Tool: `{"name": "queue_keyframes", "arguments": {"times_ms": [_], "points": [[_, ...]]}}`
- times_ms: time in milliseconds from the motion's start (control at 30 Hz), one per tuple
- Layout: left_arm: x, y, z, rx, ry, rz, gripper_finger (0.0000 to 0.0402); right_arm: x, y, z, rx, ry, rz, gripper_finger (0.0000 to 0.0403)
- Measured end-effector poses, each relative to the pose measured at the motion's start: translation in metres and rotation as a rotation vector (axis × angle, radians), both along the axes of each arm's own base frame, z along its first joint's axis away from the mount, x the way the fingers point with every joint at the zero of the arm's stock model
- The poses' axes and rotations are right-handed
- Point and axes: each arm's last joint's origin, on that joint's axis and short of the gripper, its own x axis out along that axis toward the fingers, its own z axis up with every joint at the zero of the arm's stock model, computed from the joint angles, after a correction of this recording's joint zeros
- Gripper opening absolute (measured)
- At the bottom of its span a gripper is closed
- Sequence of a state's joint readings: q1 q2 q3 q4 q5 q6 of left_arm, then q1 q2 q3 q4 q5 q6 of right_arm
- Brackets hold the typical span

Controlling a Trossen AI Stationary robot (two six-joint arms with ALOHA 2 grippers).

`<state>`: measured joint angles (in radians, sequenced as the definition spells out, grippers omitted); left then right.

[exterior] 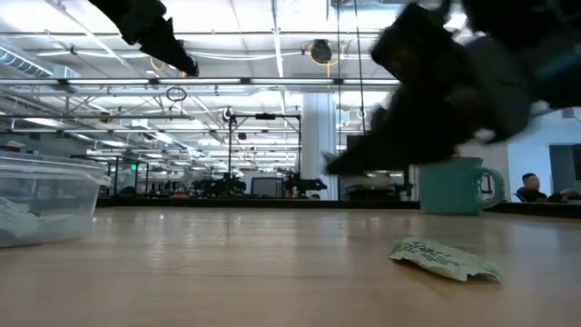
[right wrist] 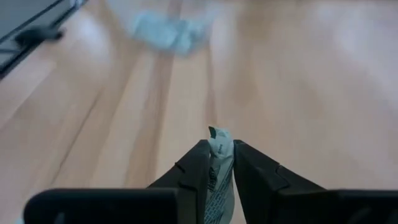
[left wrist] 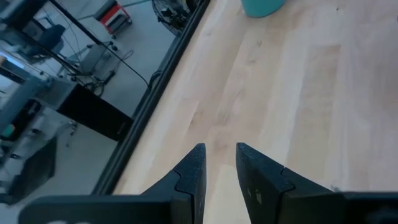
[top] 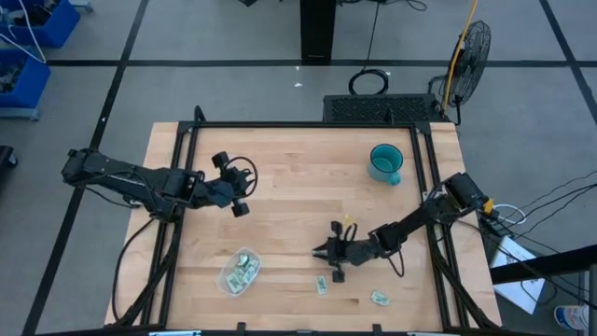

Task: Pick and place Stevia / Truvia into bins
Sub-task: Put the white stevia packet into the transparent bin

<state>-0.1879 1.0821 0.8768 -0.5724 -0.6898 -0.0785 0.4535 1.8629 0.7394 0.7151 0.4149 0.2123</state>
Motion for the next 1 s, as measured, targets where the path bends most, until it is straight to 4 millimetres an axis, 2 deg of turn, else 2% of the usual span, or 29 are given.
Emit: {"name": "queue_keyframes", "arguments": {"times_ms": [133,267,367,500,600,700,833,1000], "points": [[0.000,0.001,0.001,0.051,0.010,0.012,0.0095,0.038,-0.004,0.028,-0.089,-0.113,0.038,0.0063],[0.002,0.006,0.006,0.152,-0.009,0.061,0.0095,0.096,0.002,0.050,-0.145,-0.224,0.228,0.0063],[0.003,0.013,0.014,0.267,-0.093,0.241,0.0095,0.138,0.007,0.046,-0.210,-0.261,0.311,0.0063],[0.000,0.021,0.020,0.463,-0.068,0.439,0.0095,0.178,0.006,0.030,-0.258,-0.250,0.313,0.0063],[-0.001,0.025,0.019,0.477,-0.045,0.455,0.0095,0.195,0.002,0.024,-0.243,-0.265,0.289,0.0063],[0.001,0.026,0.018,0.414,-0.048,0.389,0.0095,0.203,-0.003,0.023,-0.223,-0.269,0.274,0.0065],[0.003,0.027,0.017,0.352,-0.076,0.363,0.0095,0.204,-0.007,0.018,-0.184,-0.215,0.282,0.0083],[0.002,0.032,0.017,0.350,-0.080,0.394,0.0095,0.203,-0.005,0.015,-0.187,-0.184,0.291,0.0134]]}}
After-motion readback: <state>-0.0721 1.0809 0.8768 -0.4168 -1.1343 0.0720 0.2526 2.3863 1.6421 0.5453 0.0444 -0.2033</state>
